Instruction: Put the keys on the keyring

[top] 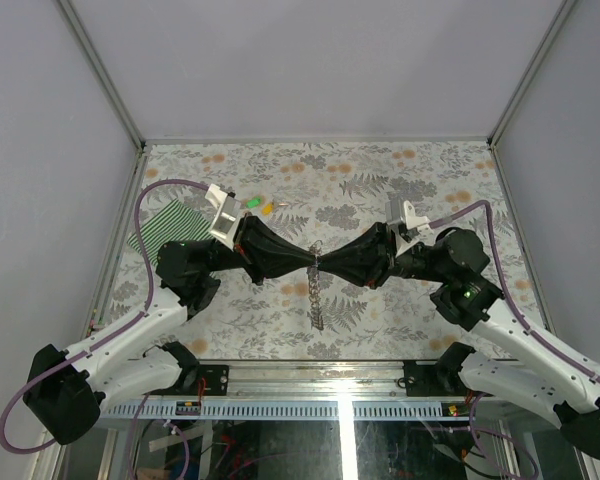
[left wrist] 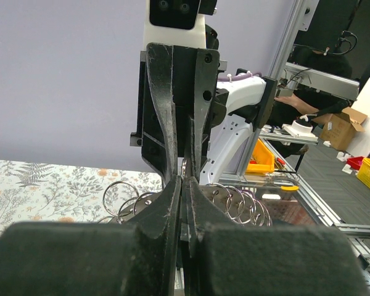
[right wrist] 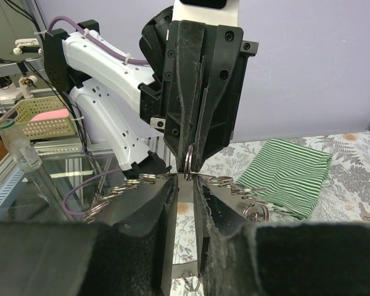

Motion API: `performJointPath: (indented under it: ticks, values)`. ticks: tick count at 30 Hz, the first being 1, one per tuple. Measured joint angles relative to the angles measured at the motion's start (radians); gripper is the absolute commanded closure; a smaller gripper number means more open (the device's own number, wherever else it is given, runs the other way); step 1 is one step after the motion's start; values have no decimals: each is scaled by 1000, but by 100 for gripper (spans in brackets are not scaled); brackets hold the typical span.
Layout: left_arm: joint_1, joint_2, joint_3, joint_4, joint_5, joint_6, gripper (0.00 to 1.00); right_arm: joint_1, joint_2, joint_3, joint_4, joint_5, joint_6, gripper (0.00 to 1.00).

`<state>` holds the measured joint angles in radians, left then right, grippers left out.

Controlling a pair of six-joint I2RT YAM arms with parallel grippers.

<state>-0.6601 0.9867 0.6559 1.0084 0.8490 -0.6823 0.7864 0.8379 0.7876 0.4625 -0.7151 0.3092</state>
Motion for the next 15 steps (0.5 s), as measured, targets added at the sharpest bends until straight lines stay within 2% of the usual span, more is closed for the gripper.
performJointPath:
  ticks: [8, 15]
  values:
    - [0, 0, 0, 0, 6, -1, 100, 4, 13, 0, 3, 1, -3, 80]
    - [0, 0, 0, 0, 10, -6, 100, 6, 13, 0, 6, 16, -6, 87]
